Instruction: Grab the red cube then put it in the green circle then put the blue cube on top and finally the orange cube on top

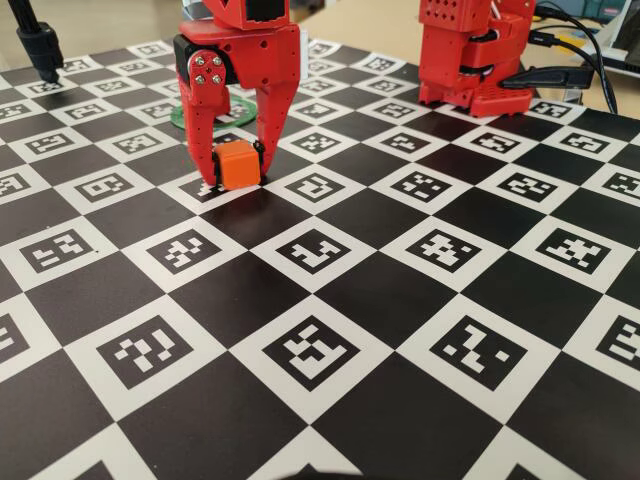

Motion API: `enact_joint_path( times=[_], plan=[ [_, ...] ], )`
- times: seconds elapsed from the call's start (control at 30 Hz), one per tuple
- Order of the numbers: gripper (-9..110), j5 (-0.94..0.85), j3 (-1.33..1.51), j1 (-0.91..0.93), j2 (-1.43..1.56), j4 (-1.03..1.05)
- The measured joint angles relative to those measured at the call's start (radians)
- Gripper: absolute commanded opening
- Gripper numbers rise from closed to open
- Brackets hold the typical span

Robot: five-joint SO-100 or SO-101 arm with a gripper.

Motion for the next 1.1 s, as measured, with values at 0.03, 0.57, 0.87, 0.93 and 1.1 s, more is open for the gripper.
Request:
enact_joint_path(
  times=[0.03, 0.57, 0.87, 0.93, 1.1],
  plan=[
    [4, 0.000, 0.000, 0.000, 0.000, 0.000],
    [4, -0.021, -0.064, 0.008, 0.120, 0.198],
    [4, -0.074, -0.178, 0.052, 0.213, 0.353],
    [4, -0.092, -0.212, 0.063, 0.219, 0.387],
    [4, -0.161, -0.278, 0.092, 0.219, 0.457]
  ],
)
